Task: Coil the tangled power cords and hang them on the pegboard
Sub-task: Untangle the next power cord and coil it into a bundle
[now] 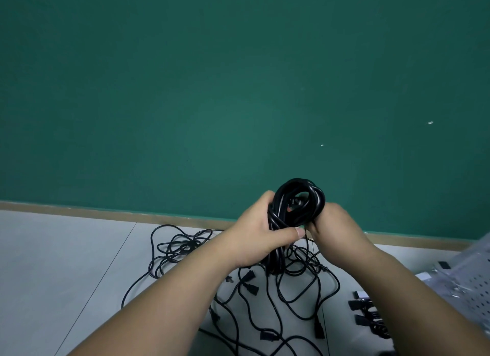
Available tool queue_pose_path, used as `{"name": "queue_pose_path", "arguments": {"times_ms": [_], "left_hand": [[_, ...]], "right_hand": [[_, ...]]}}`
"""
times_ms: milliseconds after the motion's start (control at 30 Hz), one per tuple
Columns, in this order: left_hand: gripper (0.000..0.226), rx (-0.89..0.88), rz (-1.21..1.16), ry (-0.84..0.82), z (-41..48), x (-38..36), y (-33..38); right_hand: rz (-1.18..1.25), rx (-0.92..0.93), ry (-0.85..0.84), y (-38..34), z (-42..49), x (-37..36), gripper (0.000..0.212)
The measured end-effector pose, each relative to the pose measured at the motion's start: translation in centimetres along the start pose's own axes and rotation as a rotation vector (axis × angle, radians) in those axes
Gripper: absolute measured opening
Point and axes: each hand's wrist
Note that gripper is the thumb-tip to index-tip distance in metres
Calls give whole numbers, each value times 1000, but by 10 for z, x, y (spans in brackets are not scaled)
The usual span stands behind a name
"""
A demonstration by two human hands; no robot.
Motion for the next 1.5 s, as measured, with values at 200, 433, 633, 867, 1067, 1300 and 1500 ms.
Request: {"name": "queue_pose_path", "arguments": {"times_ms": [200,433,633,867,1067,1300,1500], "left_hand": [[50,20,-189,18,0,-2,4],[39,21,-372,-46,-2,0,10],[22,124,-498,-45,1,1,12],[17,162,-542,-55,2,-6,11],[25,86,-334,-106,1,-3,12],[43,83,-310,-8,7,-6,9],[46,104,-333,-4,5,-7,6]], "right_hand": [[277,135,135,5,1,4,33],[492,210,65,2,5,16,30],[465,164,-40,-3,3,23,15],[632,91,-37,-6,3,25,30],[819,-9,-77,8,8,32,21],[1015,-142,86,9,6,22,17],[1015,-147,-66,17,8,17,26]]}}
Point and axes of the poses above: each hand's wrist, its own z-axis towards the middle knuckle, its own x-axis out of the back of the hand, y = z × x, and after that the axes turned 12 degrees about y, right-handed
